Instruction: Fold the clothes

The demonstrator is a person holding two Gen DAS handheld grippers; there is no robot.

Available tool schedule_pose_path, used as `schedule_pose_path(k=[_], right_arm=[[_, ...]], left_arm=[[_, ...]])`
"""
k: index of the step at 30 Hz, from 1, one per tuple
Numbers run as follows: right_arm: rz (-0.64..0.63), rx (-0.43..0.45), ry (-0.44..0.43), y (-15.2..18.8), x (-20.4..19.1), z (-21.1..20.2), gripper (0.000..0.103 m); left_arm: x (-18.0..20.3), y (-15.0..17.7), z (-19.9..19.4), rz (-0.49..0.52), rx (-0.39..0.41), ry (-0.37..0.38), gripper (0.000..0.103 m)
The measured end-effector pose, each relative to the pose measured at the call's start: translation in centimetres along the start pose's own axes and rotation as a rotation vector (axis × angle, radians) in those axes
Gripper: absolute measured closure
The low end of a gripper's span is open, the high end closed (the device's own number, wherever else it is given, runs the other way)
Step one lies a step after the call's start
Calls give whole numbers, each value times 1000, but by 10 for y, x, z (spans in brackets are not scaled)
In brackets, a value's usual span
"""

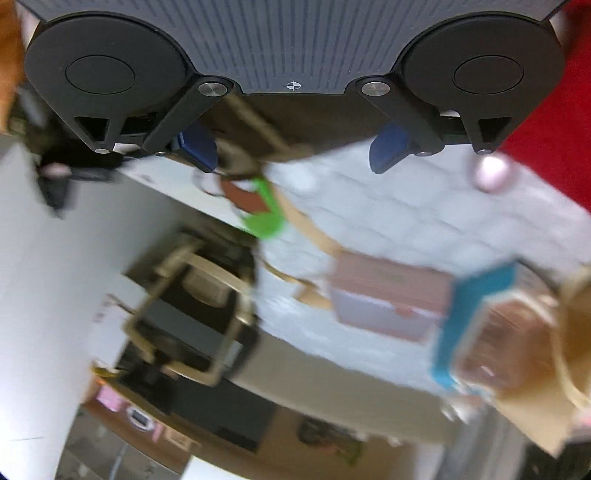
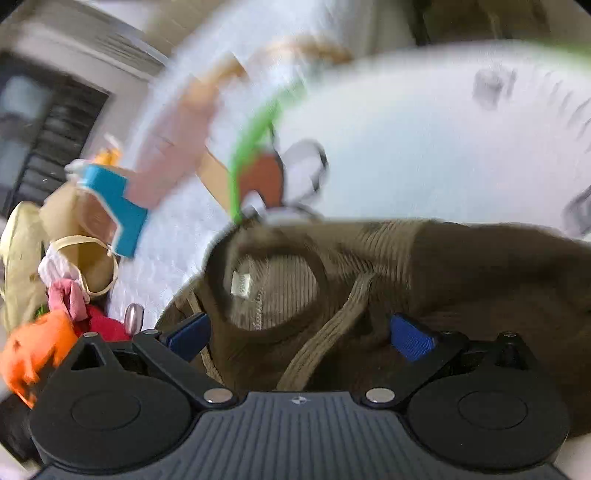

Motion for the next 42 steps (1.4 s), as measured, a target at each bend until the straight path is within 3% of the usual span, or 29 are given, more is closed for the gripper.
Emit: schedule_pose_path(k=[2,3,5,6,7,10,15,17,19,22,24,29,33,39,42], right_arm=[[-54,112,-148,-22,-25,-14,0],[-84,232,-174,-34,-35,-27,0],[-157,476,-132,-52,-50,-55,0],[-190,521,-83,-56,-54,-61,0],[-209,484,-56,-55,-54,-59,0],[-203,263,-49,-34,-38,-44,0],[-108,10,-20,12,11,-21,0],[-92,-55,-87,19,11,-9,0],[-76,-13,-184,12,-1,-4,0],[-72,233,-212,-23,-16,-15,0],[-28,321,-217,-40,-14,-24,0],[-66,295,-196,-29,-10,-18,0],[-50,289,-191,-26,3,-24,0],[-85,250,-205,-46,-10,-5,0],[-174,412,-143,-56,-25,-13,0]], left_arm=[[-4,-1,22,-63,-36,57,9],[-6,-1,33,-96,-50,82,9],[-13,-3,53,-150,-69,111,8],[-16,-3,64,-175,-82,125,8],[-17,-1,73,-201,-101,138,8],[-17,12,97,-257,-174,174,8],[-10,22,101,-175,-191,141,7],[-10,22,101,-165,-190,141,6],[-12,18,101,-193,-173,150,6],[-15,11,102,-224,-147,144,6],[-14,6,100,-225,-137,137,6],[-16,5,116,-287,-169,209,4],[-22,15,152,-408,-238,235,4],[-34,-33,172,-441,-74,168,4],[-31,-69,169,-361,7,110,4]])
Point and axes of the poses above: each gripper's, at about its wrist camera, not at the fingertips, and z roughly the way its jaws point, x to its right, y to its underside, the point moved 5 cm from there along z, roughly the way its jaws point, and after that the axes turned 6 degrees about y, right-handed, at the moved point
